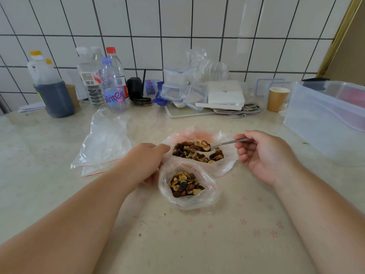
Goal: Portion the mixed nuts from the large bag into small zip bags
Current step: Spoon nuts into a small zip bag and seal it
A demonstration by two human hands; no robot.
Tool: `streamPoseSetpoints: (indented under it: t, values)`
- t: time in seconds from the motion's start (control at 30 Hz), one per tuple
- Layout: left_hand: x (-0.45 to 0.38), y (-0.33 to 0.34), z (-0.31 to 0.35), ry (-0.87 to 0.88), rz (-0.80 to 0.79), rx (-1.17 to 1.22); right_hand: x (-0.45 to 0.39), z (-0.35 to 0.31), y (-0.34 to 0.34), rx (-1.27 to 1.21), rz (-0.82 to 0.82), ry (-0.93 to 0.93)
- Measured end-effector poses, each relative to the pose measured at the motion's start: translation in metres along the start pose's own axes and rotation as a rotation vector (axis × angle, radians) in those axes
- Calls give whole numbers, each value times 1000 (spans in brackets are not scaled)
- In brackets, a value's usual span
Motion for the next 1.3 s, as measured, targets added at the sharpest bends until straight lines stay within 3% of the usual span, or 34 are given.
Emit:
streamPoseSetpoints:
  t: [0.1, 0.23, 0.43, 0.53, 0.6, 0.67, 0.8, 0.9, 1.0, 1.17, 1.3]
  values:
    - [1, -3, 5, -50, -53, -56, 7, -3, 9, -12, -102, 18]
    - [-12, -9, 25, -84, -11, -206, 19, -6, 24, 75, -249, 4]
    - [-32, 3, 29, 111, -61, -290, 39, -16, 40, 274, -472, -293]
    - [-37, 3, 22, 164, -4, -242, 49, -20, 44, 446, -563, -448]
    - [-38, 1, 20, 196, 77, -207, 52, -24, 44, 428, -579, -502]
    - [-37, -2, 21, 225, 149, -188, 49, -29, 41, 311, -537, -503]
    - [-31, -12, 34, 281, 246, -115, 30, -34, 19, 194, -232, -459]
    - [-26, -18, 38, 307, 307, -23, 22, -31, 7, 245, -30, -420]
    - [-26, -13, 34, 272, 264, 3, 22, -28, 3, 413, 109, -458]
    - [-32, -9, 16, 143, 174, -85, 27, -23, 16, 693, 142, -528]
    - [-34, -6, 10, 128, 136, -223, 23, -18, 19, 726, 123, -522]
Point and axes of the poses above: each hand's wrist, its own x-axis away from the middle knuckle, its own y-axis out of the palm, z = x × y, the point moved 7 cm from there along -x, towards the middle knuckle, and after that the axes turned 5 degrees about y, right-handed, at the moved point
